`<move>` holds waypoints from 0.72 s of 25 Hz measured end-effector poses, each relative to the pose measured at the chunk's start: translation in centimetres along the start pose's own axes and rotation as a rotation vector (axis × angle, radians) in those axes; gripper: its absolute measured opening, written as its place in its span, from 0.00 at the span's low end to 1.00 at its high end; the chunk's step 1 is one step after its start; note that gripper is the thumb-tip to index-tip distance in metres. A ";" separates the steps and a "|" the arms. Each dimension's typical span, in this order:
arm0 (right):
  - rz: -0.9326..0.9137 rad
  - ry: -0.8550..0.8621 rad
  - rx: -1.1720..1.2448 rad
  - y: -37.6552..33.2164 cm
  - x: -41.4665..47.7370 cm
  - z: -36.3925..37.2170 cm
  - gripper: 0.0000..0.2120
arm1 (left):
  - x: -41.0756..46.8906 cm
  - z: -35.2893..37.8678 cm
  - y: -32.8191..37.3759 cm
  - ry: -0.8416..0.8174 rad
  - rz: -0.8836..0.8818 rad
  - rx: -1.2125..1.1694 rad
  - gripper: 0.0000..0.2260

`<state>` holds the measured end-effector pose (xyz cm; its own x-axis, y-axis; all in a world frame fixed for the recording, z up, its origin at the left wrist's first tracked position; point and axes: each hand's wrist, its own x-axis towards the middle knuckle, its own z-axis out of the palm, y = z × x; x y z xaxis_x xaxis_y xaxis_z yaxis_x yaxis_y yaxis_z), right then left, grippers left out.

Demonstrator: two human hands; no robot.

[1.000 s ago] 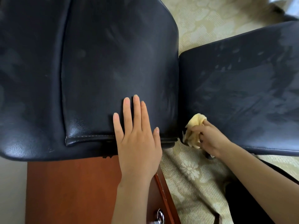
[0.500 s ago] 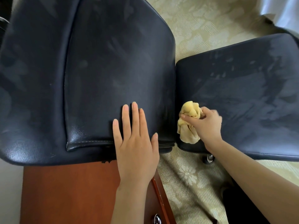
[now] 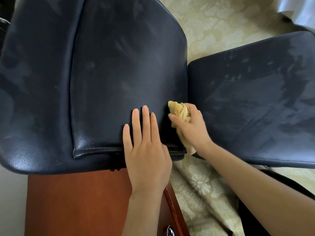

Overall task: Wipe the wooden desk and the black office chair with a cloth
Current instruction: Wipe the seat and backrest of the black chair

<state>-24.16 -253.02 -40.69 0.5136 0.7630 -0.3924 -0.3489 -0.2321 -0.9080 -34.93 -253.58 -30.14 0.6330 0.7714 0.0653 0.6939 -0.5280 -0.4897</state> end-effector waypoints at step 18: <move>-0.710 0.184 -0.316 -1.1 2.3 3.0 0.18 | 0.1 0.8 -0.1 0.004 -0.031 -0.077 0.30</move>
<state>-24.94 -249.22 -40.12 0.6602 0.6875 0.3026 0.3351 0.0910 -0.9378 -35.26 -253.18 -30.79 0.6120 0.7864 0.0833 0.7375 -0.5296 -0.4189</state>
